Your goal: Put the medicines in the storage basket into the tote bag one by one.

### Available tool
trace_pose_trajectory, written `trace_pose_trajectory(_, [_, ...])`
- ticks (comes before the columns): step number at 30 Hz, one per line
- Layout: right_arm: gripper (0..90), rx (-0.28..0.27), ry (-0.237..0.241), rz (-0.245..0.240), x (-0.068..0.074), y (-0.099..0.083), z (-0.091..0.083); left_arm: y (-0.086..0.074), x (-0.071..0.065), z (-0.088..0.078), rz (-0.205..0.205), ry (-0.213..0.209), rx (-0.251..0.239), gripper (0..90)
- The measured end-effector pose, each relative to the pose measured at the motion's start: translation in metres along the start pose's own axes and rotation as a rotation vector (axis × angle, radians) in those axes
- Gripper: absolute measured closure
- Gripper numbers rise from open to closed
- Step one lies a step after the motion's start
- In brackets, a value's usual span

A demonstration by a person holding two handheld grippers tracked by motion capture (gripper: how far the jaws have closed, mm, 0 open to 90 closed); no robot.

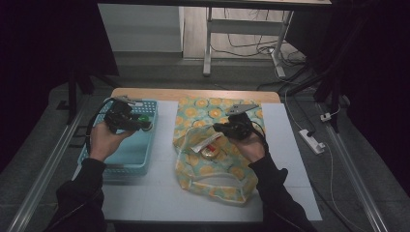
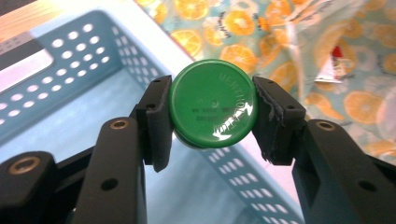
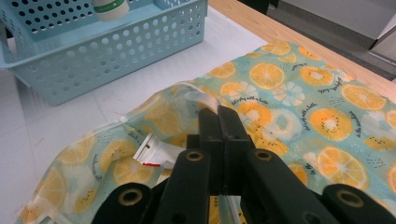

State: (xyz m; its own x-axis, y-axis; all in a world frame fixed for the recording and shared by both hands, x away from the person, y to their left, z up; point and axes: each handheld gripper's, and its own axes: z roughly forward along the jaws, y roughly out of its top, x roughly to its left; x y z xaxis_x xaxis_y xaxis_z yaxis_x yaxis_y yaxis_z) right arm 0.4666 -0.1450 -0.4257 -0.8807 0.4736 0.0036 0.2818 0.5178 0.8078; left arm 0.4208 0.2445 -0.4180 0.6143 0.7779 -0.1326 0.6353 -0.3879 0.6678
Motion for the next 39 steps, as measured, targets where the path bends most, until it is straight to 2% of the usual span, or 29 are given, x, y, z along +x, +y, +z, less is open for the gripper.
trace_pose_trajectory(2, [90.0,0.001,-0.001,-0.001,0.000,0.000,0.000,0.001,-0.005,0.000,0.002,-0.030,-0.019,51.3])
trace_pose_trajectory(16, [90.0,0.000,-0.003,-0.001,0.000,0.000,-0.001,0.014,-0.047,0.012,0.107,-0.097,-0.021,51.3])
trace_pose_trajectory(23, [90.0,-0.006,-0.004,-0.003,0.000,0.001,-0.001,0.020,-0.068,0.025,0.154,-0.143,-0.022,51.3])
trace_pose_trajectory(30, [90.0,-0.008,-0.003,-0.003,0.001,0.001,-0.001,0.027,-0.087,0.040,0.199,-0.166,-0.012,51.3])
trace_pose_trajectory(39, [90.0,-0.009,-0.003,-0.003,0.001,0.001,-0.001,0.035,-0.106,0.063,0.233,-0.198,0.004,51.3])
